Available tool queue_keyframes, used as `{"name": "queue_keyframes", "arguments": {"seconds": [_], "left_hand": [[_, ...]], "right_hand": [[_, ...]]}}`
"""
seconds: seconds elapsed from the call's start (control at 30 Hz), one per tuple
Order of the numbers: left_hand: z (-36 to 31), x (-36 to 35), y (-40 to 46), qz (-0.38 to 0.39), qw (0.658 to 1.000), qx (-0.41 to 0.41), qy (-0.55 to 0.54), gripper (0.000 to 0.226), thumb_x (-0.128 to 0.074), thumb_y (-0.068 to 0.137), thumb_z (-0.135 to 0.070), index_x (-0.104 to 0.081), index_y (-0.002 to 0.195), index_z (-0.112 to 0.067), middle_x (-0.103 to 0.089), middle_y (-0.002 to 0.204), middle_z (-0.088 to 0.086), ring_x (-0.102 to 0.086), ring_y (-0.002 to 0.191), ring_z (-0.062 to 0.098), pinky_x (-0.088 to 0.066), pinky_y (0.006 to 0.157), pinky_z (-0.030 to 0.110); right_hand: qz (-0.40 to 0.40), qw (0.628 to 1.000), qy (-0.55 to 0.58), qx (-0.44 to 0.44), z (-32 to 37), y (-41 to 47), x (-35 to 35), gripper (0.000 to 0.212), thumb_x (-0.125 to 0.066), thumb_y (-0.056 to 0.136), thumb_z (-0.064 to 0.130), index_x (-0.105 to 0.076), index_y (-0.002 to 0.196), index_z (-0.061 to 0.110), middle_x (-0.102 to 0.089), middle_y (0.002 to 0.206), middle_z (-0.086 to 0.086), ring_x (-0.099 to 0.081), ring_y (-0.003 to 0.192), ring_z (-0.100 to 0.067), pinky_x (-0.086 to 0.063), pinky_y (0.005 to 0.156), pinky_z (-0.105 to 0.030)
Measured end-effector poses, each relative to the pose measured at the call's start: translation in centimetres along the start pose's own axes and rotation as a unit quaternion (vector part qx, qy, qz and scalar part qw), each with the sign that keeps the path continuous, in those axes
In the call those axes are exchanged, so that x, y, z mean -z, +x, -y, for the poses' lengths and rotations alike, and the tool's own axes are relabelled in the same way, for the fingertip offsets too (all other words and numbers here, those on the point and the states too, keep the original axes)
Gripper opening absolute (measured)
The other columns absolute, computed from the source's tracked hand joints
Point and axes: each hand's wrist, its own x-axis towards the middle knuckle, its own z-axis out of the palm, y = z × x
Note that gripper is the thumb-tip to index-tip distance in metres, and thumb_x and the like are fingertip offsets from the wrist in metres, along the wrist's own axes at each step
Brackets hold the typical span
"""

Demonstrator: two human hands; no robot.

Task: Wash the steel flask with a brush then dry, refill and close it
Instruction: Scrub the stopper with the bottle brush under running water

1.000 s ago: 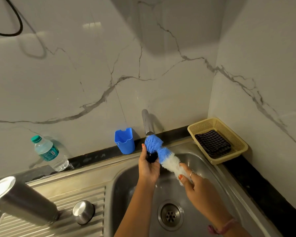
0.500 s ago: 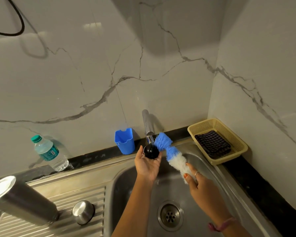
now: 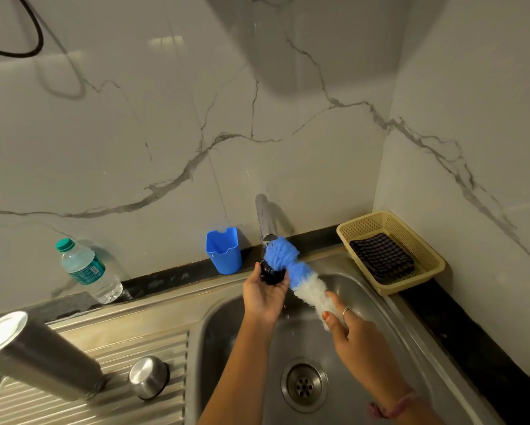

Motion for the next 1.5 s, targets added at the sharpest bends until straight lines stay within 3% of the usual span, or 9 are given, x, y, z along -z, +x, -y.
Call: {"name": "queue_keyframes", "arguments": {"seconds": [0.13, 0.33, 0.5, 0.6, 0.87, 1.03, 1.13, 1.23, 1.5], "left_hand": [[0.2, 0.8, -0.1, -0.002, 1.000, 0.007, 0.017, 0.036, -0.056, 0.098, -0.013, -0.051, 0.131, 0.000, -0.056, 0.132, 0.026, -0.059, 0.119, 0.038, -0.056, 0.093, 0.049], [0.2, 3.3, 0.2, 0.009, 0.968, -0.070, 0.240, 0.046, -0.058, 0.094, 0.002, -0.053, 0.138, -0.014, -0.058, 0.131, 0.015, -0.062, 0.117, 0.030, -0.052, 0.101, 0.045], [-0.4, 4.7, 0.6, 0.020, 0.868, -0.173, 0.466, 0.054, -0.071, 0.087, 0.001, -0.057, 0.130, -0.028, -0.062, 0.131, 0.001, -0.062, 0.117, 0.015, -0.055, 0.084, 0.022], [-0.6, 5.1, 1.1, 0.024, 0.820, -0.206, 0.533, 0.057, -0.077, 0.081, -0.001, -0.058, 0.123, -0.034, -0.058, 0.133, -0.002, -0.058, 0.122, 0.013, -0.052, 0.097, 0.027], [-1.0, 5.1, 1.2, 0.032, 0.804, -0.203, 0.558, 0.061, -0.078, 0.076, 0.005, -0.051, 0.121, -0.026, -0.060, 0.128, -0.001, -0.056, 0.122, 0.013, -0.053, 0.087, 0.023], [-1.6, 4.7, 1.4, 0.044, 0.792, -0.165, 0.586, 0.089, -0.077, 0.076, 0.010, -0.034, 0.145, -0.027, -0.052, 0.128, -0.001, -0.055, 0.113, 0.009, -0.054, 0.077, 0.012], [-2.0, 4.4, 1.9, 0.055, 0.763, -0.136, 0.630, 0.105, -0.079, 0.075, 0.006, -0.018, 0.154, -0.028, -0.051, 0.123, -0.001, -0.054, 0.112, 0.007, -0.050, 0.087, 0.015], [-2.6, 3.8, 2.6, 0.066, 0.735, -0.111, 0.665, 0.117, -0.082, 0.073, 0.002, -0.007, 0.159, -0.027, -0.049, 0.121, 0.001, -0.053, 0.116, 0.012, -0.042, 0.112, 0.037], [-4.0, 1.9, 3.9, 0.092, 0.698, -0.083, 0.705, 0.123, -0.083, 0.073, 0.001, 0.002, 0.159, -0.026, -0.044, 0.117, -0.003, -0.054, 0.105, 0.009, -0.037, 0.100, 0.021]], "right_hand": [[0.007, 0.999, -0.026, -0.032, -0.9, 0.3, -0.3, 0.049, -0.042, 0.098, 0.040, -0.034, 0.145, 0.034, -0.071, 0.108, -0.005, -0.067, 0.092, -0.020, -0.053, 0.079, -0.033], [0.015, 0.995, -0.037, -0.087, -2.8, 0.6, 0.1, 0.050, -0.040, 0.099, 0.039, -0.032, 0.147, 0.029, -0.070, 0.106, -0.006, -0.066, 0.090, -0.018, -0.052, 0.076, -0.030], [0.019, 0.994, -0.032, -0.107, -3.5, 0.1, 0.0, 0.050, -0.042, 0.099, 0.038, -0.035, 0.146, 0.027, -0.069, 0.112, -0.007, -0.066, 0.097, -0.020, -0.049, 0.079, -0.029], [0.028, 0.992, -0.034, -0.115, -3.7, 0.1, -0.3, 0.050, -0.044, 0.098, 0.038, -0.036, 0.146, 0.026, -0.068, 0.115, -0.008, -0.065, 0.101, -0.021, -0.050, 0.084, -0.032], [0.029, 0.992, -0.032, -0.115, -3.8, 0.2, -0.3, 0.049, -0.043, 0.099, 0.037, -0.035, 0.145, 0.026, -0.067, 0.116, -0.006, -0.065, 0.101, -0.019, -0.049, 0.082, -0.028], [0.032, 0.992, -0.027, -0.120, -4.1, 0.2, -0.5, 0.051, -0.043, 0.098, 0.039, -0.035, 0.146, 0.024, -0.068, 0.114, -0.006, -0.065, 0.101, -0.018, -0.050, 0.082, -0.027], [0.027, 0.992, -0.025, -0.120, -4.4, 0.2, -0.6, 0.051, -0.044, 0.098, 0.040, -0.036, 0.146, 0.024, -0.068, 0.114, -0.006, -0.065, 0.101, -0.018, -0.052, 0.084, -0.028], [0.024, 0.992, -0.020, -0.119, -4.6, 0.4, -0.6, 0.051, -0.044, 0.098, 0.039, -0.036, 0.146, 0.023, -0.068, 0.113, -0.005, -0.065, 0.099, -0.015, -0.049, 0.077, -0.020], [0.012, 0.992, -0.019, -0.125, -4.6, 0.8, -0.8, 0.052, -0.043, 0.098, 0.041, -0.034, 0.146, 0.023, -0.068, 0.113, -0.004, -0.064, 0.097, -0.012, -0.037, 0.061, -0.008]]}}
